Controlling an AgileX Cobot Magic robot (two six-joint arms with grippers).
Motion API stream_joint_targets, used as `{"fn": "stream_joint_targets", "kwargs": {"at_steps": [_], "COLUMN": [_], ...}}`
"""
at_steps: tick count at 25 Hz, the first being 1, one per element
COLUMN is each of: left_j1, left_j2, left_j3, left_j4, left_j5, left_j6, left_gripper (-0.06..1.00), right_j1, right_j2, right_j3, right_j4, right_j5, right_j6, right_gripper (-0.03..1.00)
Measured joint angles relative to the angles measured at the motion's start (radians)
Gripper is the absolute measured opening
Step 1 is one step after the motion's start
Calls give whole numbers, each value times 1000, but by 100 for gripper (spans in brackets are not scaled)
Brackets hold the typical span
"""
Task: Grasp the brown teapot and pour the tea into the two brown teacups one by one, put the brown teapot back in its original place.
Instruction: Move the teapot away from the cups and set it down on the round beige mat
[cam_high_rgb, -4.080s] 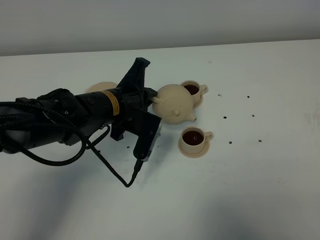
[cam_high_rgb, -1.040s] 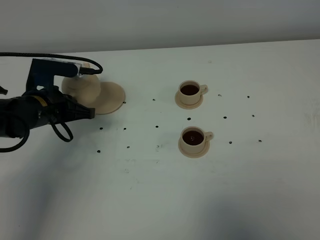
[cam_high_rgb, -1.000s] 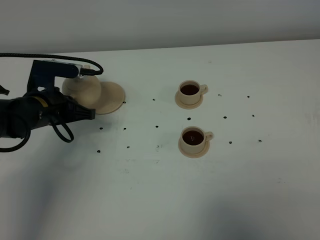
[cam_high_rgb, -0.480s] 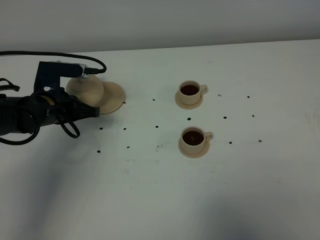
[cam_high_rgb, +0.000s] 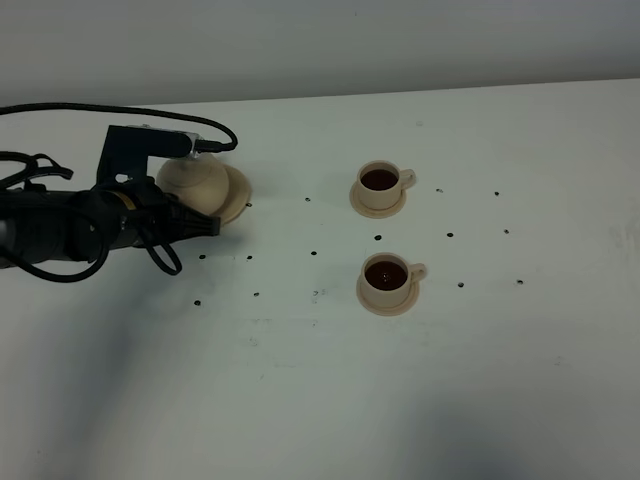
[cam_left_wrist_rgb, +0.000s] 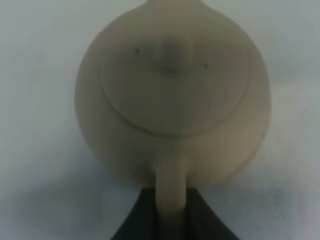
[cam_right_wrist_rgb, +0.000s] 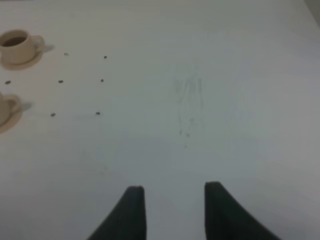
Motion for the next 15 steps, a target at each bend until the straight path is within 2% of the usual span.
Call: {"fn": "stream_joint_targets", "kwargs": {"at_steps": [15], "left_j1": [0], "left_j2": [2], "left_j3": [-2], "left_j4": [0], "left_j5": [-10], "left_j6": [26], "left_gripper": [8], "right_j1": [0], "right_j2": [0], "right_j3": [0], "right_j4": [0], "right_j5": [0], "right_j6": [0], "right_gripper": [31]}}
